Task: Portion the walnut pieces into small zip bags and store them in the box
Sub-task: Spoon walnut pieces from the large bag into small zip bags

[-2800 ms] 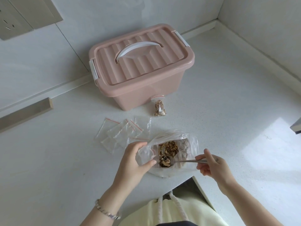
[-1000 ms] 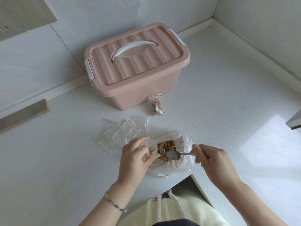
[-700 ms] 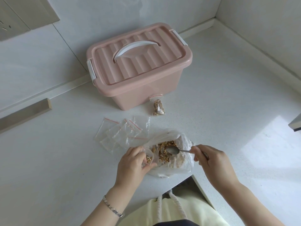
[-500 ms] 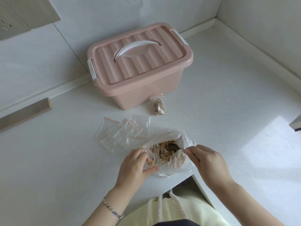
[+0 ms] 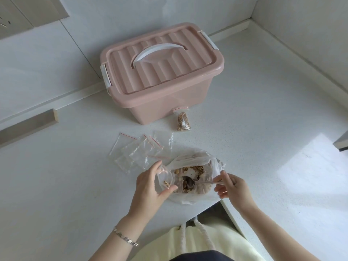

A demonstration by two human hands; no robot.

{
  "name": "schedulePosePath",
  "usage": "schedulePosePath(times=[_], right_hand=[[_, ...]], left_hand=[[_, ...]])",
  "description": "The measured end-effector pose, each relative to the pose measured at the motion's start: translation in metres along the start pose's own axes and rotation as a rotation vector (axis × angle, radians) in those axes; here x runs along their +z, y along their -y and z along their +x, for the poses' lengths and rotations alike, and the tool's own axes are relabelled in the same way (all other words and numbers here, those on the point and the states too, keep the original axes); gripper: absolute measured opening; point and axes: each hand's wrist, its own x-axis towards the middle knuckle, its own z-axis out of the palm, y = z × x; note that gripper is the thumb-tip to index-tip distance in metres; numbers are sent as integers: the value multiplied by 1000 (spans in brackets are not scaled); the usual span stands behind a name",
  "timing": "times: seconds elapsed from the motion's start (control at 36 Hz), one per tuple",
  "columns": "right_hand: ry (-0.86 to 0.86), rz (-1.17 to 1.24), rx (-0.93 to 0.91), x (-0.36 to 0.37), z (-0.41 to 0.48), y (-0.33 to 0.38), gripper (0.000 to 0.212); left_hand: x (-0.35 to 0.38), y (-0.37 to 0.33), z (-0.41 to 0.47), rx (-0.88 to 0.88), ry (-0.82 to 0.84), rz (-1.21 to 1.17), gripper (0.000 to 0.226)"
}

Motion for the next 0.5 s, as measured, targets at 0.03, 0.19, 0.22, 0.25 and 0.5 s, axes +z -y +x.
schedulePosePath(times=[0.03, 0.19, 0.22, 0.25, 0.5], right_hand=[[6, 22, 24, 2, 0, -1, 36], [17, 161, 153, 2, -4, 1, 38], [13, 180, 171, -1, -4, 1, 39], [10, 199, 189, -4, -4, 0, 39], [-48, 220, 168, -33, -12, 12, 41]], left_hand=[[1, 1, 0, -14, 38, -8, 70], [5, -3, 0, -167, 91, -255, 73], [6, -4, 1, -177, 91, -281, 72], [6, -5, 2, -181, 92, -298, 71], [14, -10, 7, -133, 101, -261, 54]])
